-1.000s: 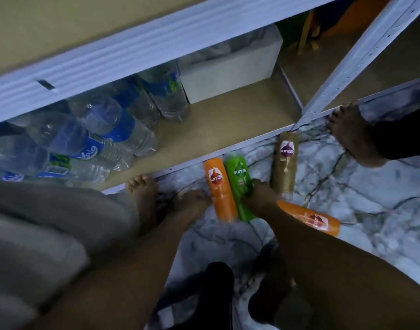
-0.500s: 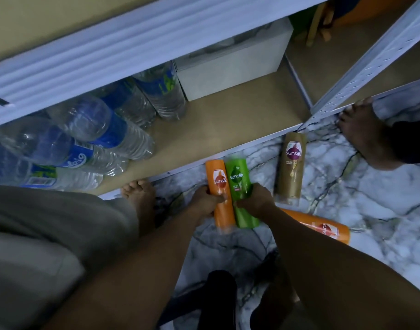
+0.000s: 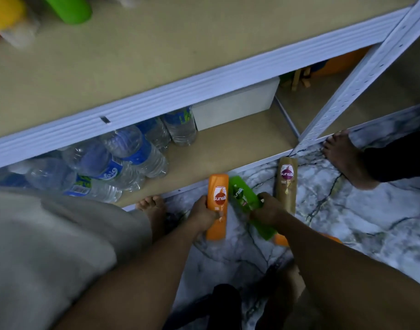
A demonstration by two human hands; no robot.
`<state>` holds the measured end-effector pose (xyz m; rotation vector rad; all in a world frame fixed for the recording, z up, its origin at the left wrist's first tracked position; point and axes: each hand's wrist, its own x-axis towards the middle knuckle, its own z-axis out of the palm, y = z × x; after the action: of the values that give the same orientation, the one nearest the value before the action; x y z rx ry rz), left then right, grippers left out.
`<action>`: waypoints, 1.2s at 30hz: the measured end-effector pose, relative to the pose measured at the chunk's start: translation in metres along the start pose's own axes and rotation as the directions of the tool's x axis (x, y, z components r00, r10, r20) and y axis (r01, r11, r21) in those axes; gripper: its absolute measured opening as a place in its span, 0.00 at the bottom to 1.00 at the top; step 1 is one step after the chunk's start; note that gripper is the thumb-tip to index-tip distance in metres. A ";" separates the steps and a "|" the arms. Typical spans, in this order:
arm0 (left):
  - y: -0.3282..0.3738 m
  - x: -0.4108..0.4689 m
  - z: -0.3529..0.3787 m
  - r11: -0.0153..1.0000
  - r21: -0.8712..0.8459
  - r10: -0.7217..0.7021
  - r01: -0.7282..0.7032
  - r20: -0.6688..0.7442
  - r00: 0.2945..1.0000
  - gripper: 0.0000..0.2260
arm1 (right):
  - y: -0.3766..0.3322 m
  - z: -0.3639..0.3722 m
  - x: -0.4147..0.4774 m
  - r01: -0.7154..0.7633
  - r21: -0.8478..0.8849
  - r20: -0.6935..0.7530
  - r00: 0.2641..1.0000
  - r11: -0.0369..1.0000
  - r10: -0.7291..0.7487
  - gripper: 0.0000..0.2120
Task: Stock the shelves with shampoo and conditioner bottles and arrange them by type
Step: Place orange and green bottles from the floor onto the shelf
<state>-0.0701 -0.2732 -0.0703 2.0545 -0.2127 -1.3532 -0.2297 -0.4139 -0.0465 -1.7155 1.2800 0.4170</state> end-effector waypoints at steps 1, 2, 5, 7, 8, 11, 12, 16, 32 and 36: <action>0.006 -0.007 -0.003 1.000 0.006 0.030 -0.030 -0.006 1.000 0.30 | -0.003 -0.007 -0.007 0.010 -0.010 -0.024 1.000 1.000 -0.010 0.27; 0.012 -0.014 -0.008 0.998 0.004 0.064 -0.064 -0.019 0.998 0.30 | -0.007 -0.014 -0.015 0.017 -0.027 -0.047 0.999 1.000 -0.018 0.29; 0.037 -0.039 -0.021 0.986 -0.001 0.166 -0.166 -0.030 0.986 0.30 | -0.020 -0.034 -0.042 0.055 -0.061 -0.103 0.993 0.997 -0.061 0.33; 0.052 -0.057 -0.032 0.973 0.009 0.230 -0.229 -0.028 0.973 0.28 | -0.027 -0.046 -0.058 0.096 -0.075 -0.142 0.984 0.993 -0.106 0.32; 0.059 -0.066 -0.039 0.966 0.028 0.260 -0.259 -0.032 0.965 0.28 | -0.031 -0.053 -0.066 0.116 -0.079 -0.155 0.980 0.990 -0.128 0.31; 0.076 -0.091 -0.058 0.934 0.076 0.352 -0.350 -0.020 0.936 0.29 | -0.045 -0.072 -0.092 0.172 -0.080 -0.183 0.966 0.982 -0.184 0.28; 0.080 -0.098 -0.065 0.924 0.086 0.374 -0.371 -0.017 0.927 0.29 | -0.050 -0.078 -0.100 0.203 -0.070 -0.202 0.956 0.977 -0.213 0.30; 0.096 -0.138 -0.083 0.893 0.080 0.447 -0.443 -0.050 0.893 0.29 | -0.066 -0.100 -0.142 0.306 -0.092 -0.215 0.923 0.948 -0.319 0.28; 0.144 -0.265 -0.125 0.649 -0.028 0.757 -0.760 -0.076 0.649 0.25 | -0.158 -0.150 -0.302 0.661 -0.125 -0.678 0.488 0.740 -0.550 0.30; 0.174 -0.287 -0.144 0.564 -0.010 0.817 -0.825 -0.134 0.561 0.23 | -0.197 -0.175 -0.324 0.769 -0.073 -0.748 0.380 0.635 -0.545 0.33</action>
<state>-0.0376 -0.2094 0.2883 1.5832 -0.9409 -0.6149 -0.2281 -0.3675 0.3687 -2.0188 0.9044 -1.0162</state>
